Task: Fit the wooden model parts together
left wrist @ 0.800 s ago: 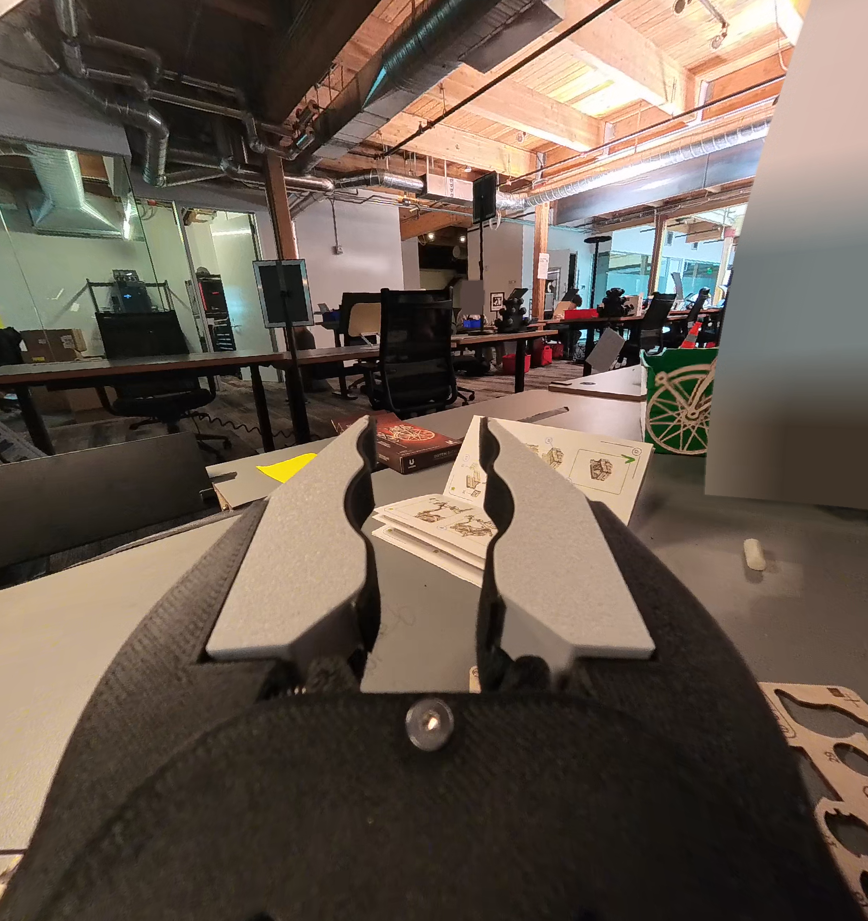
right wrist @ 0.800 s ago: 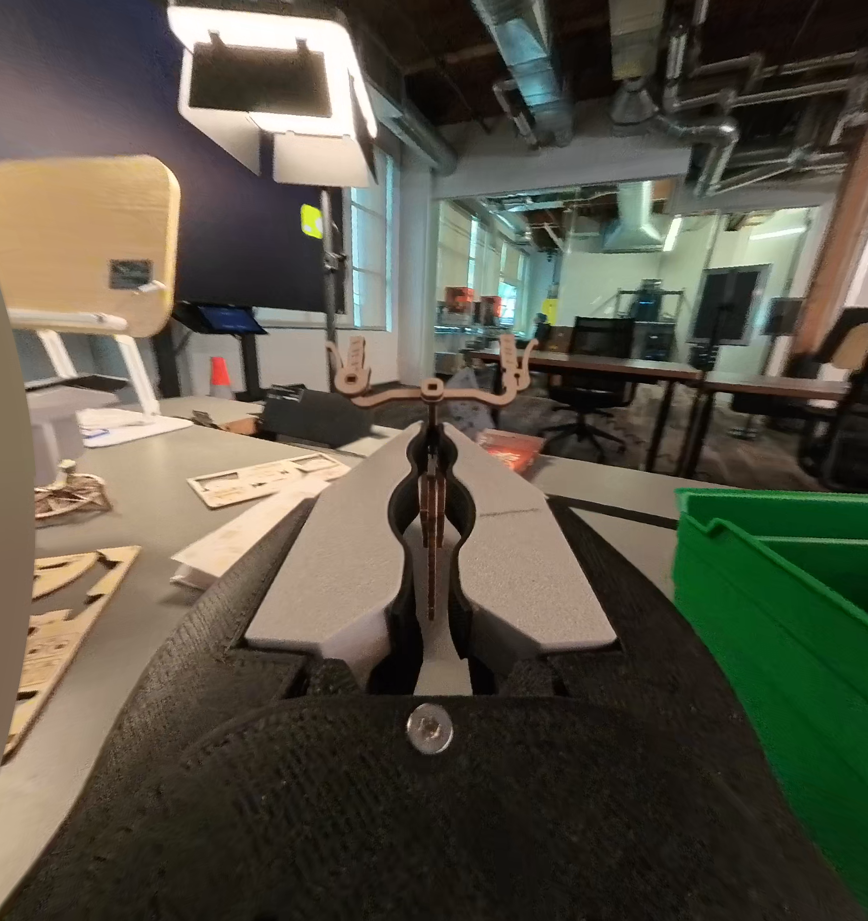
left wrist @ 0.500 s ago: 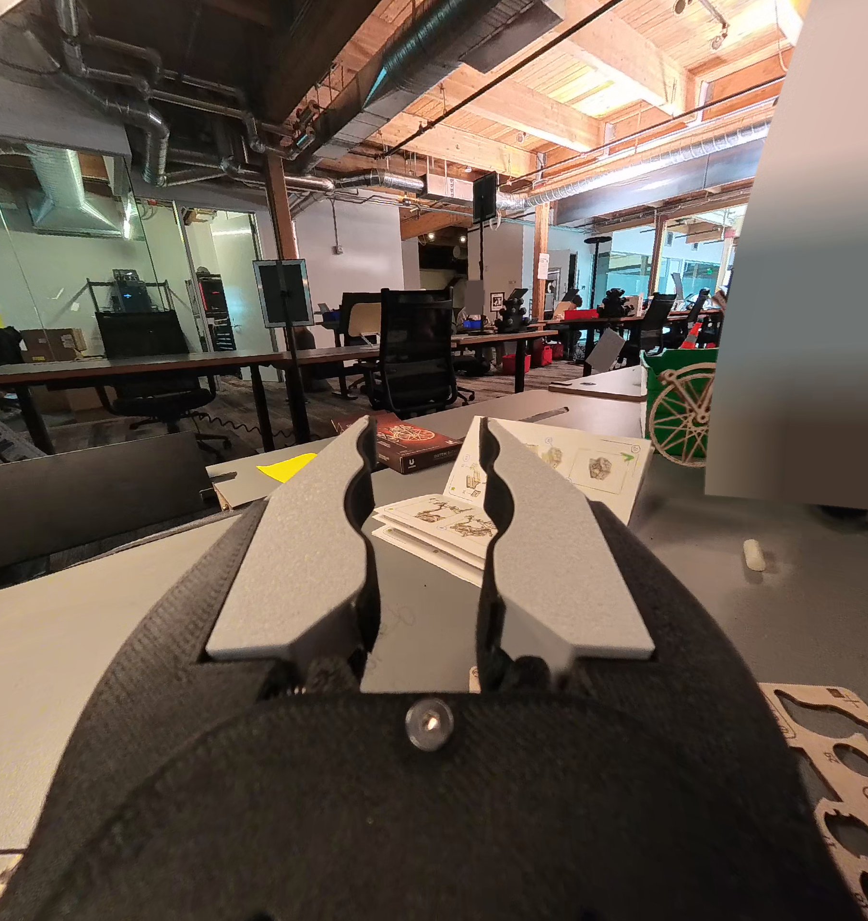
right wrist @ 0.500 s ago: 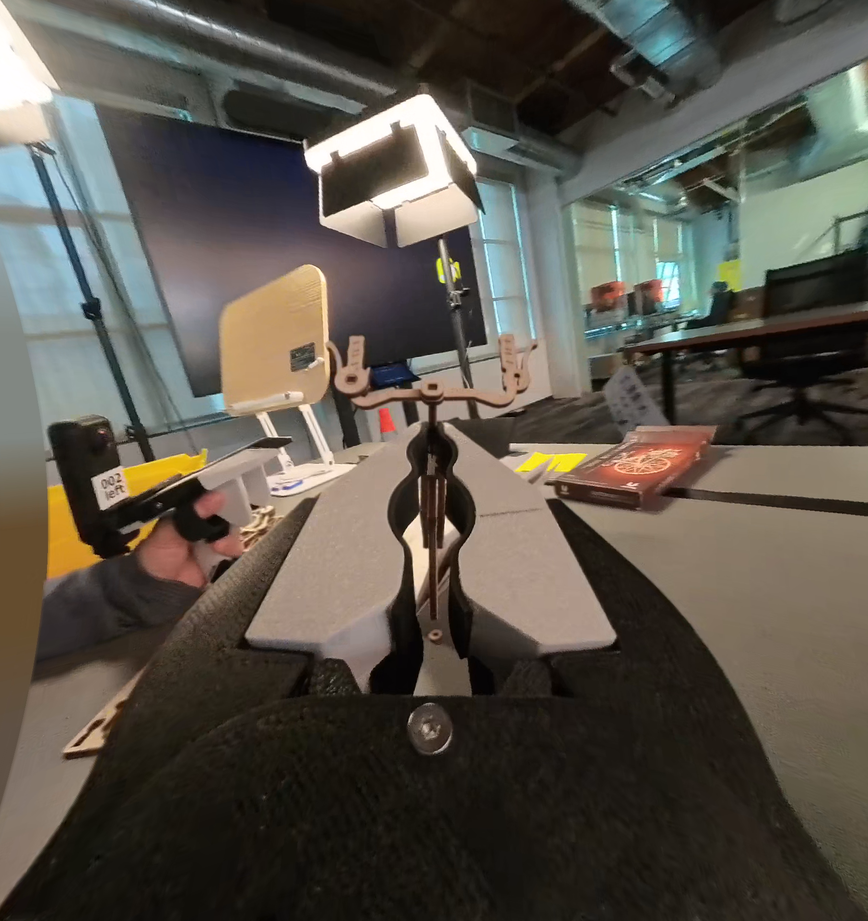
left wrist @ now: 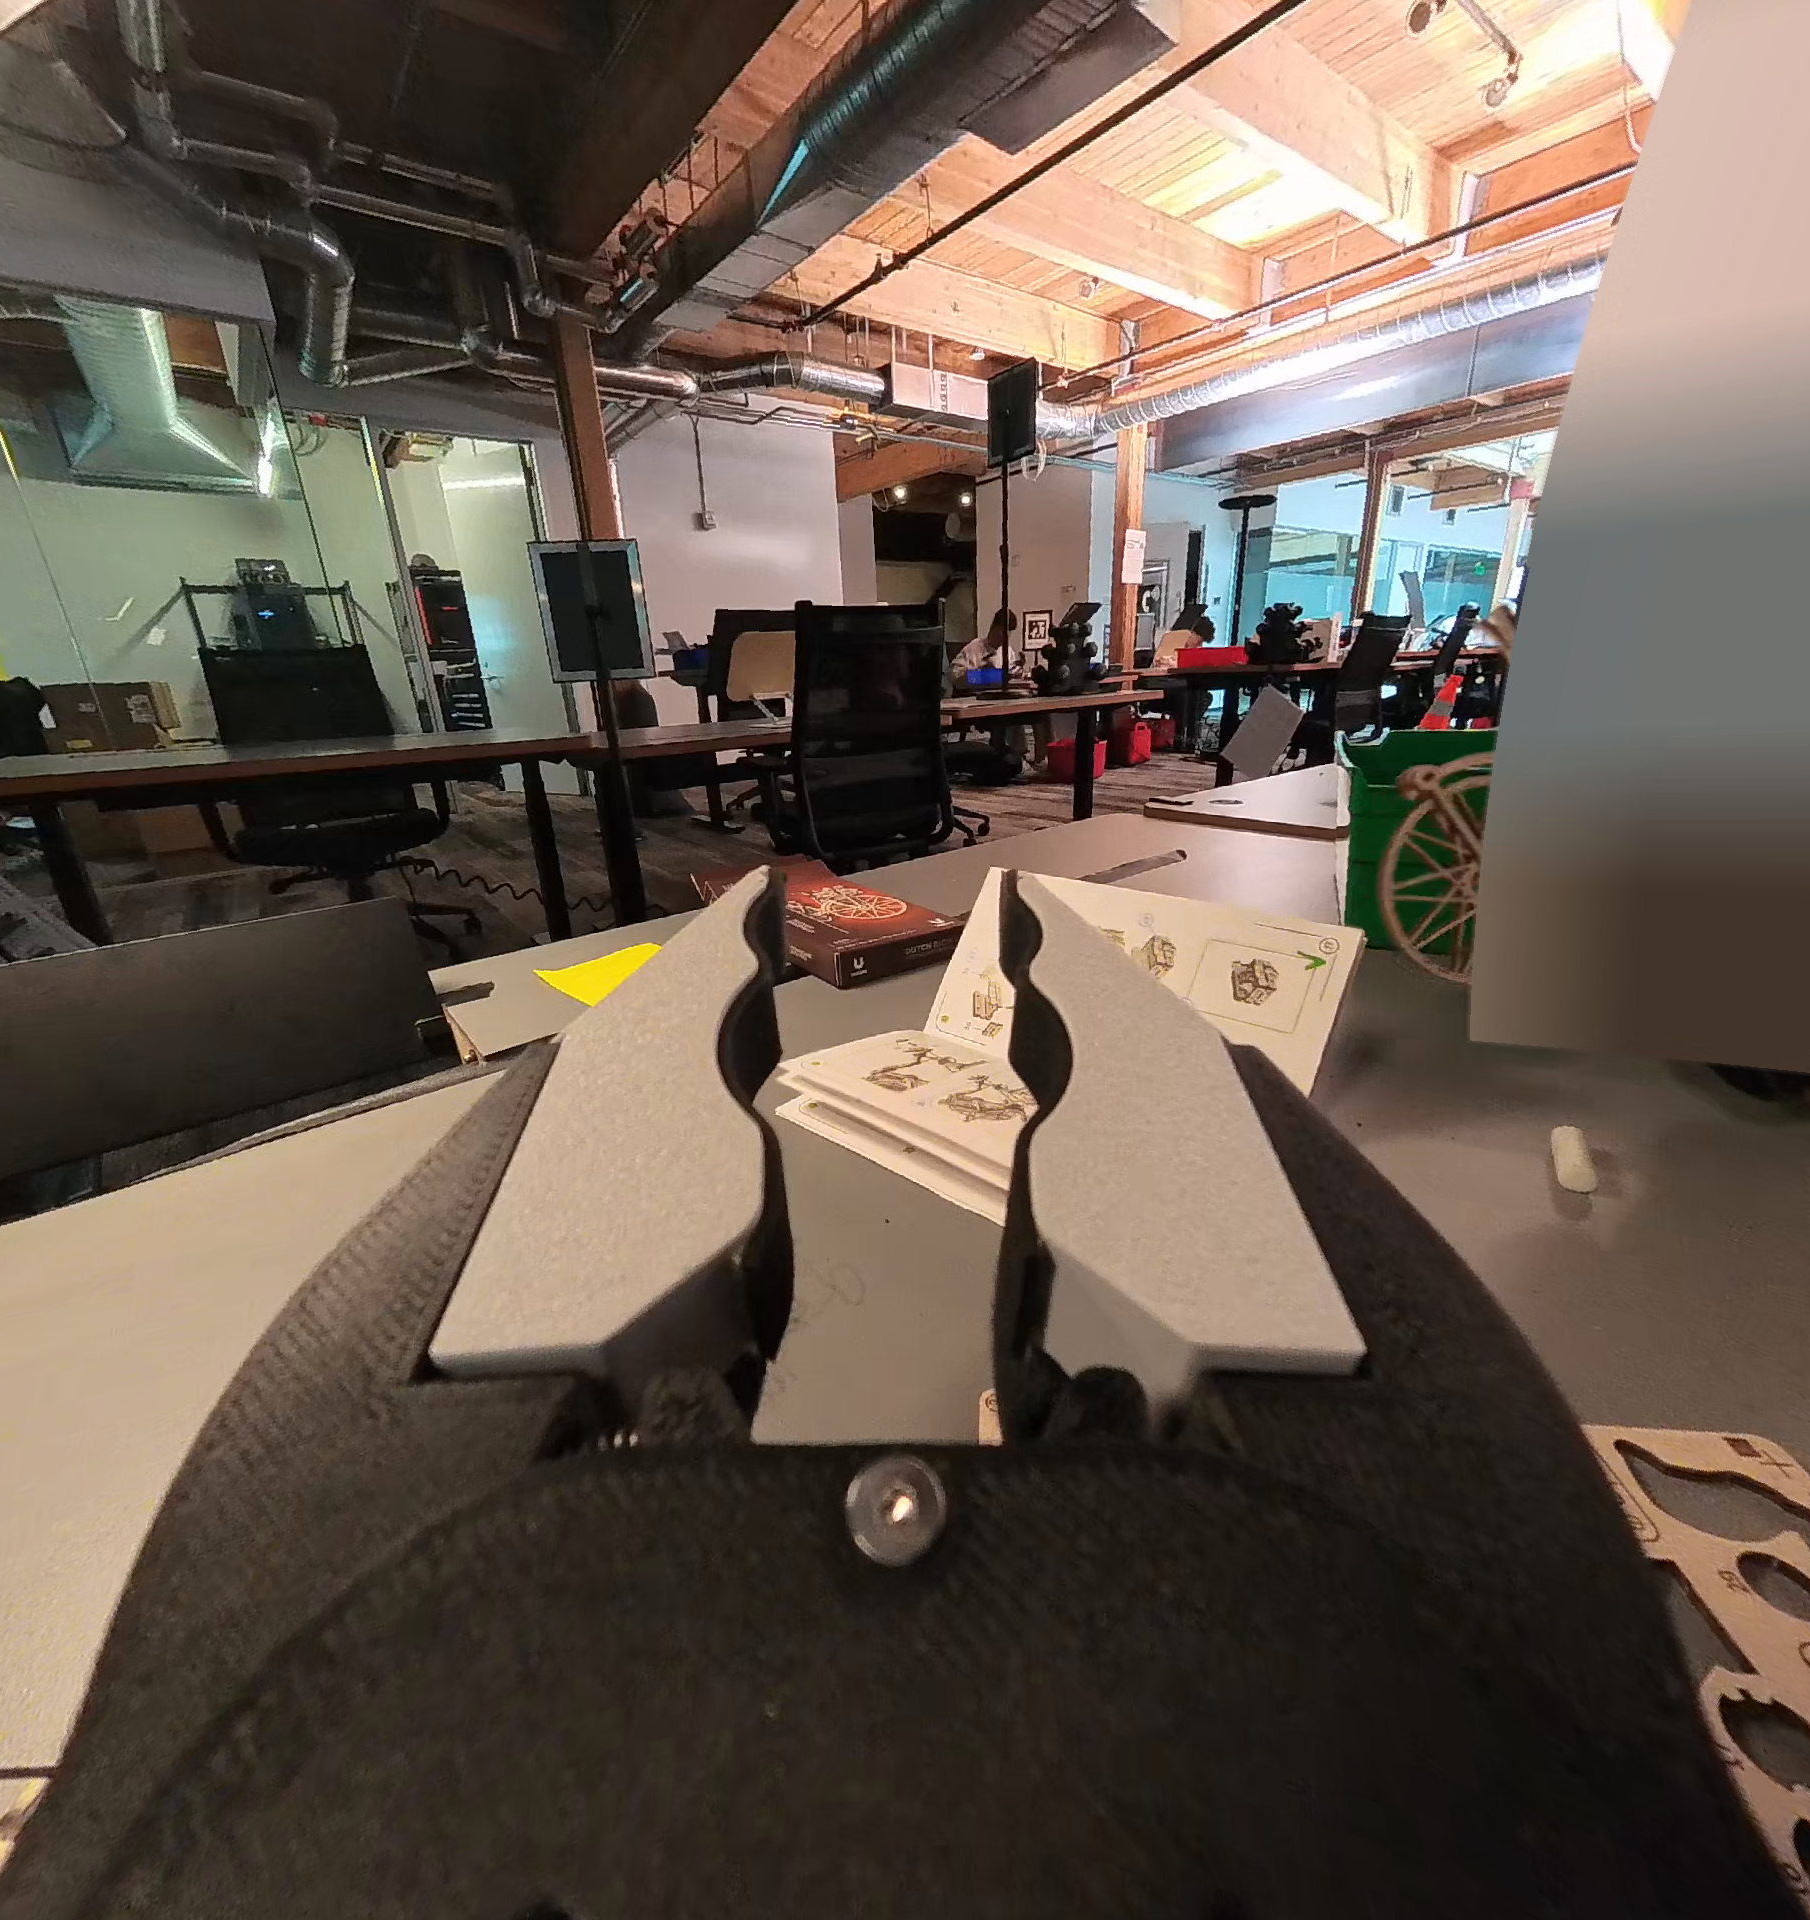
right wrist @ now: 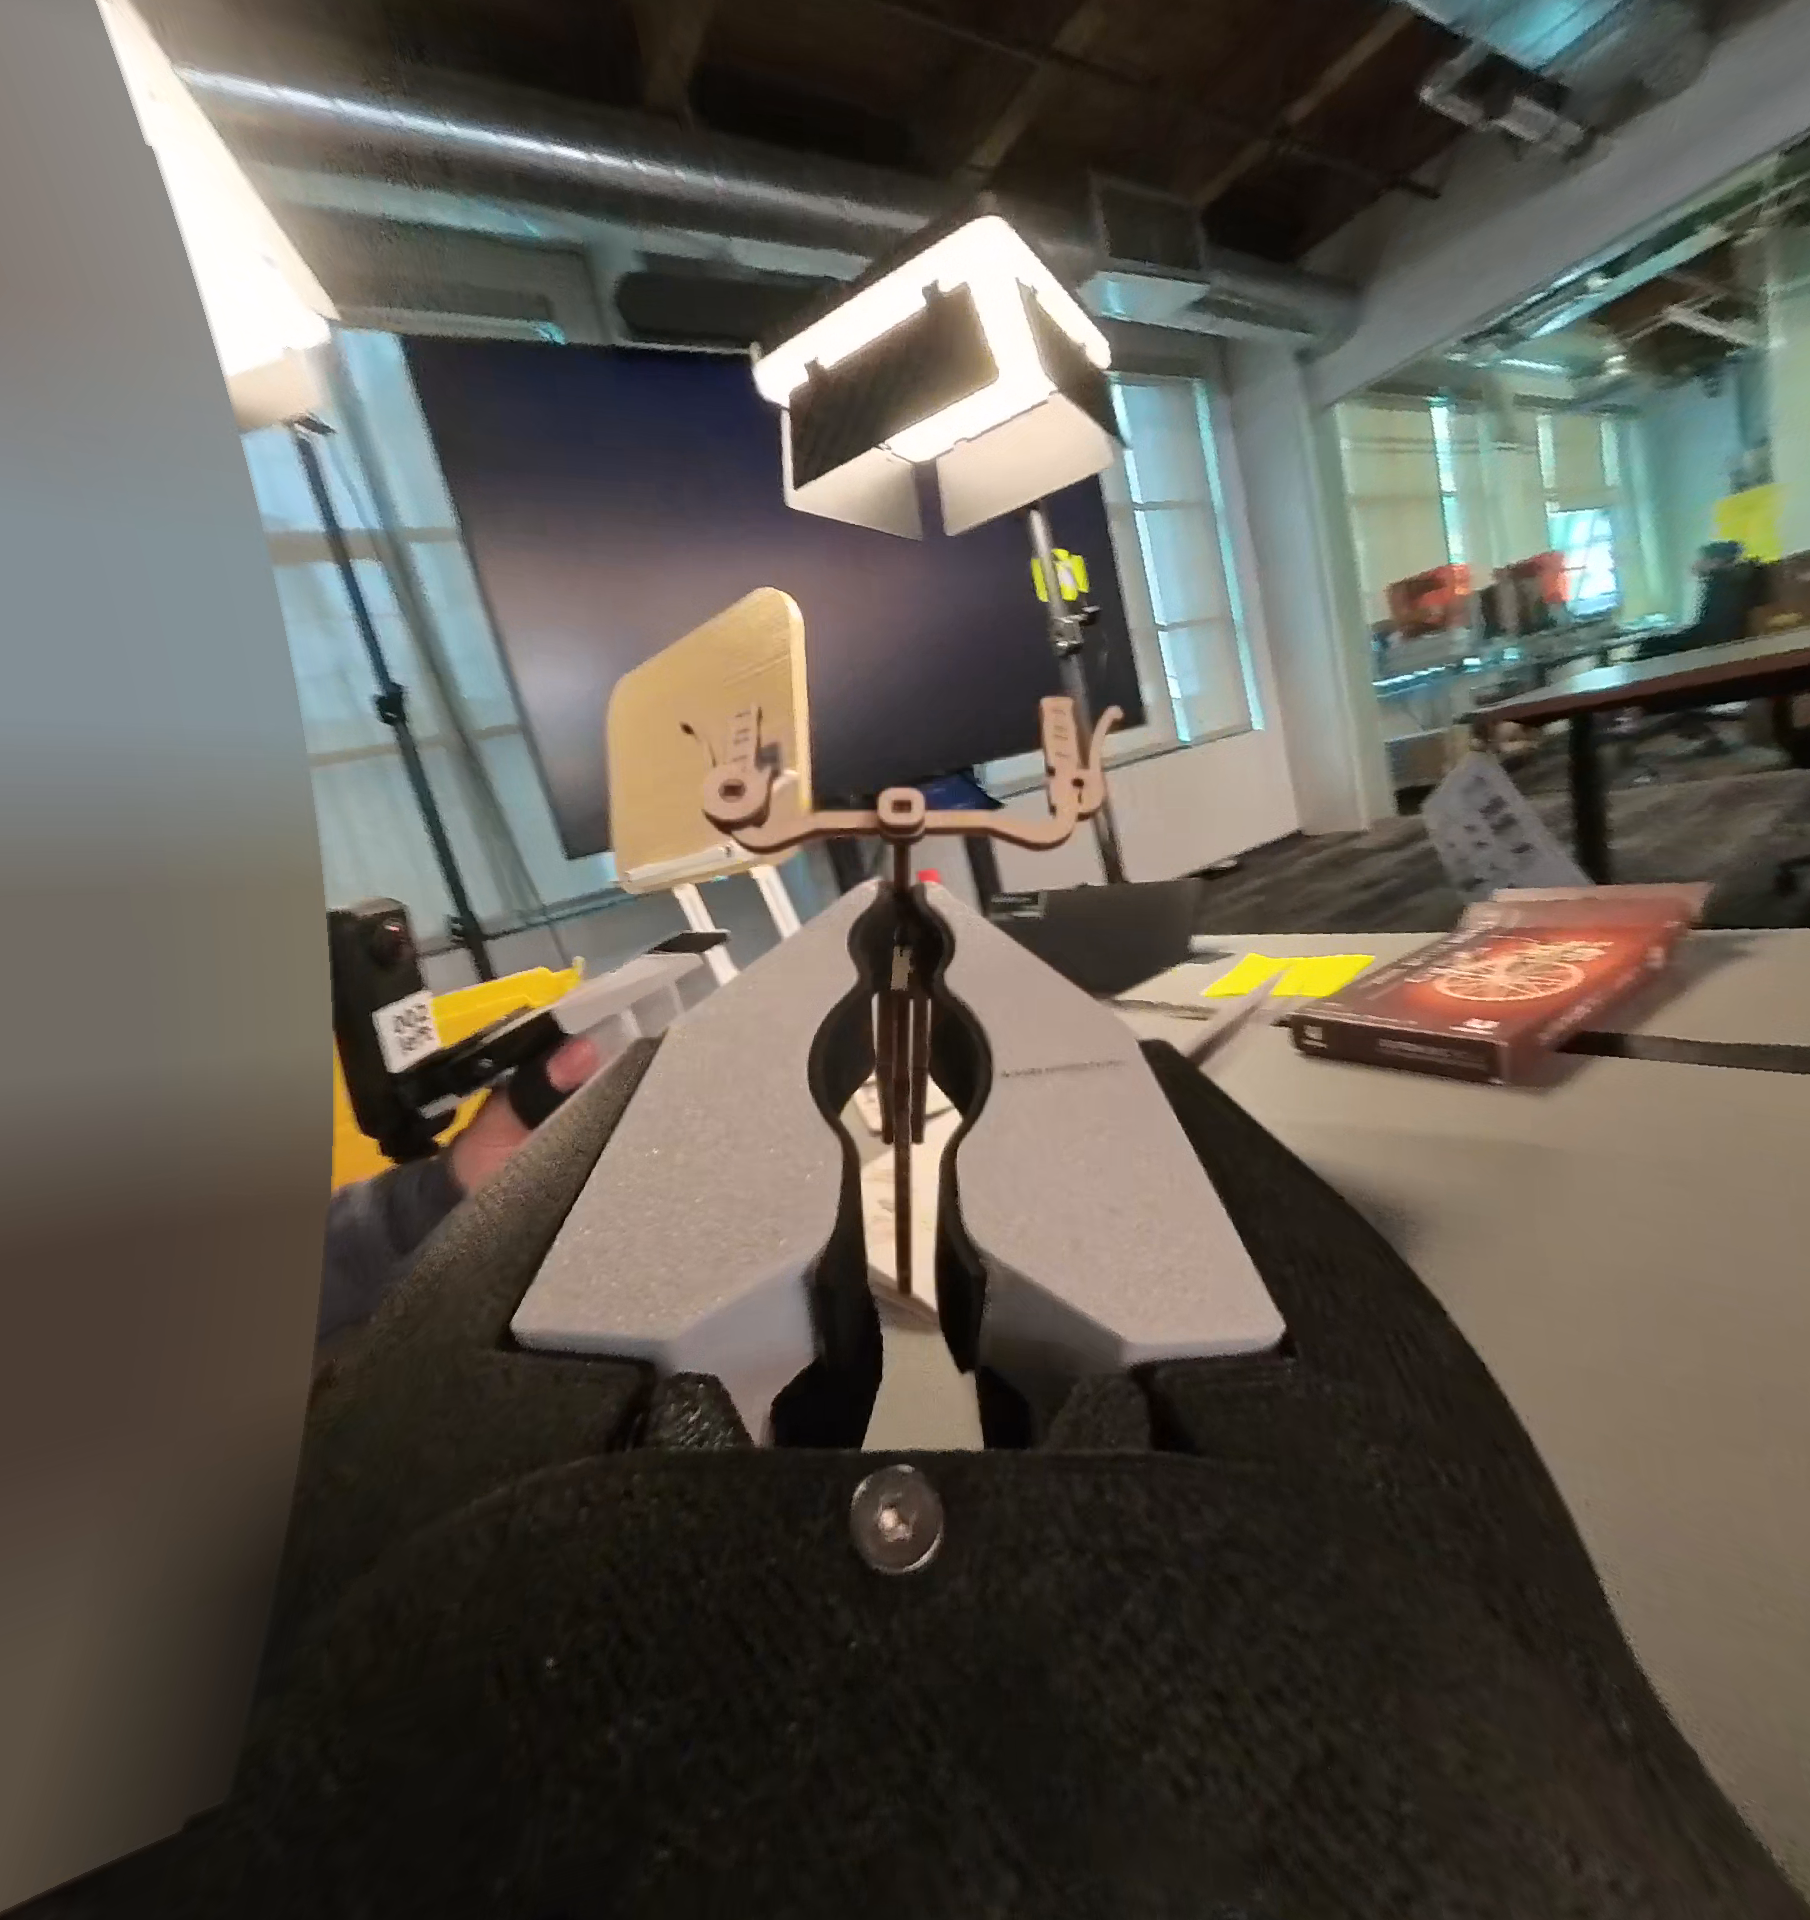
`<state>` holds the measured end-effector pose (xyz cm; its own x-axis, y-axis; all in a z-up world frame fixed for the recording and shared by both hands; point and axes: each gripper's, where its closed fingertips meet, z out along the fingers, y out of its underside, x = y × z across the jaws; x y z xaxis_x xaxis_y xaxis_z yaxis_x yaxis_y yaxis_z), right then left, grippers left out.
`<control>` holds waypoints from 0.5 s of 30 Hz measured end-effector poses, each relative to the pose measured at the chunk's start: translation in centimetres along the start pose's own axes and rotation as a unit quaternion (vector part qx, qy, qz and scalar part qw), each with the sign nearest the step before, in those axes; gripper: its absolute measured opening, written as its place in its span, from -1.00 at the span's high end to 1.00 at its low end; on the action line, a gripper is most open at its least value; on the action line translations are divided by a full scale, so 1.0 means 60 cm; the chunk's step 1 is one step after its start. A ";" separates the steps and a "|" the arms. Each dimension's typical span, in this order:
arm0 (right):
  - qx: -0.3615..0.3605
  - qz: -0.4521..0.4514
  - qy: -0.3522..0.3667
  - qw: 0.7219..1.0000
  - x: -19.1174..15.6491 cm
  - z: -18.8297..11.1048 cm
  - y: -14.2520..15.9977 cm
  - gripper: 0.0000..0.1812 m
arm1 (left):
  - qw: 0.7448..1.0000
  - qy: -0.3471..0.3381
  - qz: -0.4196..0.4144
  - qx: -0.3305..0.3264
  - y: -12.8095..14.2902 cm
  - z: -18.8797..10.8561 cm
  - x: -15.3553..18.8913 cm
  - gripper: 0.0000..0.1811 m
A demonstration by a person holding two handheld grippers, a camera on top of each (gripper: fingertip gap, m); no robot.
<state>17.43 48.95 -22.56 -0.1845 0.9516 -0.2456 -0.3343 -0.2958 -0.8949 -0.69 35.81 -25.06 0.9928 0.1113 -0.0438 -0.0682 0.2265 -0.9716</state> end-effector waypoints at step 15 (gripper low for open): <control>-0.008 0.024 -0.042 0.999 -0.018 0.005 0.008 1.00 | 1.000 0.000 0.001 0.000 0.000 0.000 0.000 0.56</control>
<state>17.17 47.77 -22.61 -0.2768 0.9261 -0.2565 -0.3089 -0.3385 -0.8888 -0.70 35.78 -25.06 0.9927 0.1123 -0.0448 -0.0695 0.2267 -0.9715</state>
